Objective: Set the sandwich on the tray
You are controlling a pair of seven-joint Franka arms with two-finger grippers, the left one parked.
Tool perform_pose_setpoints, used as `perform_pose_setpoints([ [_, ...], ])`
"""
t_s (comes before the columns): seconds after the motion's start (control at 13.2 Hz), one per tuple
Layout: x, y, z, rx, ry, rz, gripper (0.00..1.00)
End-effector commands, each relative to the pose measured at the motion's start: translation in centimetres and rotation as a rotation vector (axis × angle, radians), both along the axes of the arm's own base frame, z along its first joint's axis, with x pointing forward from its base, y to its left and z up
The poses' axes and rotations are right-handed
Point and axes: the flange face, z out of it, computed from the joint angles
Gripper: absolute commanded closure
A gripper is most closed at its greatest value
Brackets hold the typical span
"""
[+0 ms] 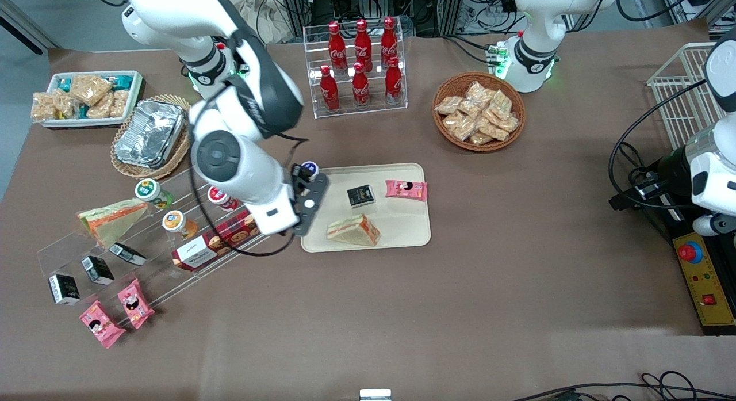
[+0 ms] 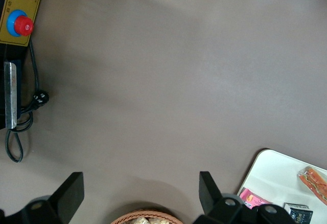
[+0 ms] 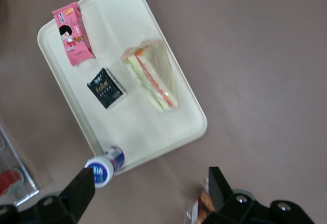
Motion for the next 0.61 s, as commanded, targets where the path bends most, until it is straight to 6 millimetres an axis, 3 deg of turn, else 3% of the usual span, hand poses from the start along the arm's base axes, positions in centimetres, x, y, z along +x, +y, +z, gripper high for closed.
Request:
perform_pose_setpoints([
  [0.0, -0.1, -3.4, 2.8, -0.018, 0.005, -0.049, 0.01],
  [0.15, -0.1, -5.2, 4.6, -0.029, -0.019, -0.087, 0.01],
  [0.53, -3.5, -8.2, 10.7, -0.193, -0.007, -0.443, 0.01],
])
